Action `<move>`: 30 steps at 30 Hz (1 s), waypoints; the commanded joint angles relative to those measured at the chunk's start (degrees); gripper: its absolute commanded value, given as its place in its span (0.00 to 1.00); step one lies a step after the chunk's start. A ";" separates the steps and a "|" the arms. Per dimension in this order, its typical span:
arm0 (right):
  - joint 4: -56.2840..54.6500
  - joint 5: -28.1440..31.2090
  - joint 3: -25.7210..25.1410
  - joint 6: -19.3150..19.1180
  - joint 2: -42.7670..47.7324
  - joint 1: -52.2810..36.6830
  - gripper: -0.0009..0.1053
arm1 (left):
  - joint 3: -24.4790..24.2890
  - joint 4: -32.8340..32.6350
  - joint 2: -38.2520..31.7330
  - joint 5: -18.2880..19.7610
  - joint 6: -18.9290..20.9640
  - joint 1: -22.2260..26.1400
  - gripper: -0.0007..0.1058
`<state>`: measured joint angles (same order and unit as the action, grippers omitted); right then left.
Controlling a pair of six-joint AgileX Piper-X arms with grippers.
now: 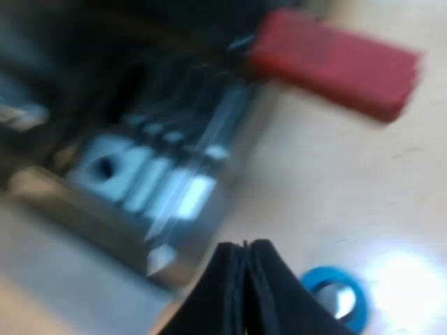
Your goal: Put the handle in the coffee machine
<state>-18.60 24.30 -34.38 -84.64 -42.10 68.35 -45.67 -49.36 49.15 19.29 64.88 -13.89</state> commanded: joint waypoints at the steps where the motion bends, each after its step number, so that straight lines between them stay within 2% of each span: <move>1: -0.58 -2.25 -1.95 0.06 0.27 -0.17 0.58 | -1.46 -0.04 -5.23 -0.74 -0.29 3.20 0.04; 4: -5.61 -5.91 -4.91 0.06 -0.34 -1.40 0.58 | -3.26 0.07 -9.77 -0.74 0.00 7.08 0.19; 6: -9.57 -7.40 -8.14 -0.26 -1.31 -3.48 0.58 | -5.18 0.07 -12.68 -0.74 1.44 9.36 0.36; 9: -12.87 -12.55 -12.92 -1.20 -2.87 -7.43 0.58 | -7.36 0.07 -14.87 -0.74 5.02 11.19 0.48; 11: -14.40 -16.22 -16.20 -2.03 -3.85 -9.84 0.58 | -8.71 0.07 -15.43 -0.60 7.61 11.93 0.51; 14: -15.52 -17.50 -17.92 -3.34 -4.32 -11.08 0.58 | -11.32 0.07 -15.58 -0.23 13.54 12.10 0.51; 15: -17.18 -17.82 -20.98 -5.43 -5.12 -13.17 0.58 | -12.13 0.07 -15.58 -0.24 15.35 12.10 0.51; 16: -17.78 -17.82 -21.85 -5.67 -5.23 -13.49 0.58 | -12.50 0.07 -15.58 -0.24 16.28 12.10 0.51; 17: -22.77 -18.06 -28.04 -8.07 -6.71 -20.35 0.58 | -13.30 0.07 -15.58 -0.24 17.23 12.10 0.51; 18: -24.18 -18.07 -29.62 -8.10 -6.81 -23.28 0.58 | -13.82 0.07 -15.58 -0.24 17.23 12.10 0.51; 22: -25.52 -18.79 -31.79 -8.16 -6.07 -32.50 0.58 | -15.46 -0.05 -15.58 -0.47 18.25 12.10 0.51; 26: -26.72 -27.75 -31.87 -8.16 -4.60 -43.88 0.58 | -16.59 -0.16 -15.58 -1.62 19.46 12.10 0.51; 28: -28.39 -28.37 -31.74 -8.16 -4.04 -48.44 0.58 | -16.67 -0.15 -15.77 -1.62 19.46 12.10 0.51; 30: -30.42 -27.94 -31.49 -9.86 -3.37 -54.38 0.58 | -16.67 -0.81 -16.56 -2.68 19.76 12.10 0.51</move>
<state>-47.81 -2.88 -65.68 -92.49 -46.27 16.61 -61.75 -50.11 33.44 18.05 83.19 -1.87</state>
